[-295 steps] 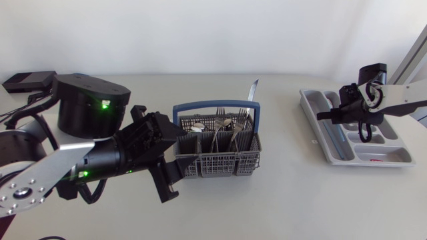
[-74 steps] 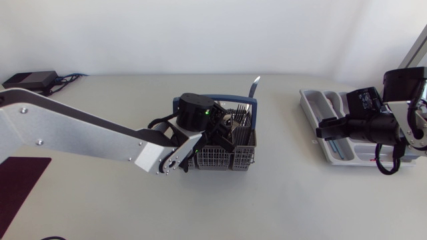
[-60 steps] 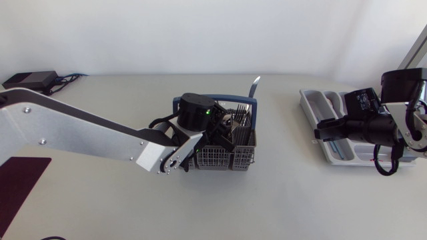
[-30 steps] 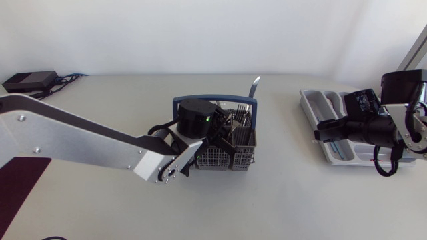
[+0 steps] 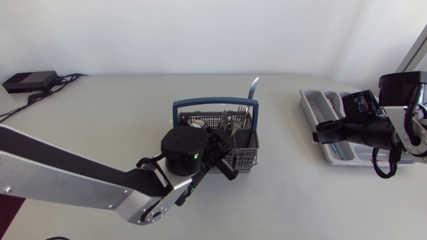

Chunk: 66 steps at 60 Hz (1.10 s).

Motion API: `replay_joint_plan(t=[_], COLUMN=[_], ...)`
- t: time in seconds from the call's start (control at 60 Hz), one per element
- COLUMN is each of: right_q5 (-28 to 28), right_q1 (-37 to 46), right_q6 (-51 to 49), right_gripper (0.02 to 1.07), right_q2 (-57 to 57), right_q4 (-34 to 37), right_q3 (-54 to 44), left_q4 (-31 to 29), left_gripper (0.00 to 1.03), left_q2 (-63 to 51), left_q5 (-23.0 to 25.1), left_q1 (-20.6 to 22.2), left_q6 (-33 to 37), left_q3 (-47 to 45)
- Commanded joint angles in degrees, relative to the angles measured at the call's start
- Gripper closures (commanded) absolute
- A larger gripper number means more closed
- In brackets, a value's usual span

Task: Sort the cutlery from the basket into the organizer compartments.

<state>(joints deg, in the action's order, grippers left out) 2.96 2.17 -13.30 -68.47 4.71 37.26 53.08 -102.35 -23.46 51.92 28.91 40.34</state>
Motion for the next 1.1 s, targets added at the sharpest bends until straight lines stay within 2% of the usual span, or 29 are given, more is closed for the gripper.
replay_joint_plan(t=[0.0,0.2,0.3,0.467,0.7,0.933,1.083], right_q5=[-0.3,-0.5,-0.6,-0.8,-0.6,0.8,5.0], right_q1=[-0.5,-2.1,-2.6,-3.5,-6.1,-9.3,-11.5], right_q6=[-0.6,-1.0,-1.1,-1.2,-1.3,-1.4,-1.0], right_gripper=[0.43,0.43,0.43,0.43,0.43,0.43,0.43], right_q2=[1.0,1.3,1.7,3.2,7.0,13.1,16.5], right_q4=[-0.3,-0.3,-0.3,0.5,3.0,6.6,8.6], right_q3=[-1.4,-1.7,-1.7,-1.4,-1.0,0.0,0.5], left_q4=[2.6,2.4,-0.4,-12.9,-29.1,-38.4,-42.2], left_gripper=[1.00,1.00,1.00,1.00,1.00,1.00,1.00], left_q2=[2.5,8.0,12.7,20.6,25.6,28.9,29.9], left_q5=[-0.7,-0.7,0.3,3.7,10.1,15.9,20.5], left_q1=[0.4,-1.5,-1.8,-3.0,-5.3,-6.9,-7.3], left_q6=[3.4,3.0,2.8,-1.6,-8.6,-14.7,-17.5], left_q3=[-1.7,-1.5,-1.3,1.6,7.8,12.0,13.5])
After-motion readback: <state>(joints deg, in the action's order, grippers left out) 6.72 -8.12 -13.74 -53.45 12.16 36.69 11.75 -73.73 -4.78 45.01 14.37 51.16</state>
